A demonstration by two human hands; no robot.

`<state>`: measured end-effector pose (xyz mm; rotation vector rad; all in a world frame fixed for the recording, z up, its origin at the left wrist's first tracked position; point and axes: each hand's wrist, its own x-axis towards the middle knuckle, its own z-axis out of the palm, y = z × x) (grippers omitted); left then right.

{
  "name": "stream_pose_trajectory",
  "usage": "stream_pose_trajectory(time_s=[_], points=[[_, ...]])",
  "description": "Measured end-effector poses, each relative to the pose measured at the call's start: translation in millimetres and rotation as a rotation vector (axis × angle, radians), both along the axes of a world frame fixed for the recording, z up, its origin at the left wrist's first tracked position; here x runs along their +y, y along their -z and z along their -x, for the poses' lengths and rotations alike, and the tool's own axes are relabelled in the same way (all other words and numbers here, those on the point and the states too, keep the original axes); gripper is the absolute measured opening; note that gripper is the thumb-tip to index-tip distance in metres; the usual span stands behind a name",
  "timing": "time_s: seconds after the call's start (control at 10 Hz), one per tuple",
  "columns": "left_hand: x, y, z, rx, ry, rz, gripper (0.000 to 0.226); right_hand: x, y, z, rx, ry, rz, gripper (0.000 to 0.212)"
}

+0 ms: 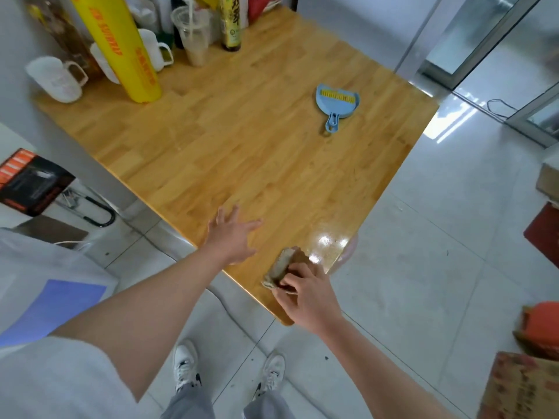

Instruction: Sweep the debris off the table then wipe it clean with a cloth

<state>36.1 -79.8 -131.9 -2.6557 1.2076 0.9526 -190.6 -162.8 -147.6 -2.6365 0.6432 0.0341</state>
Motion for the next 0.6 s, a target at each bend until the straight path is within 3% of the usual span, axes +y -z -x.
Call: stream_pose_trajectory(time_s=[0.1,0.3,0.4,0.6], points=[[-0.1,-1.3,5.7,-0.029,-0.013,-0.019,0.078,-4.3,-4.6,-4.1,0.161,-0.010,-0.088,0.048],[0.8,-6.6,38.0,-0.133,-0.075,-0.018,0.068,-22.5,-24.4,-16.2,0.316,-0.001,-0.292,0.034],[9.1,-17.5,58.2,-0.081,-0.182,0.094,0.062,-21.6,-40.5,-8.5,0.314,0.039,-0.443,0.036],[42.2,-75.4,39.1,-0.129,-0.203,0.190,0.050,-7.1,-91.4,9.7,0.104,0.202,-0.322,0.040]])
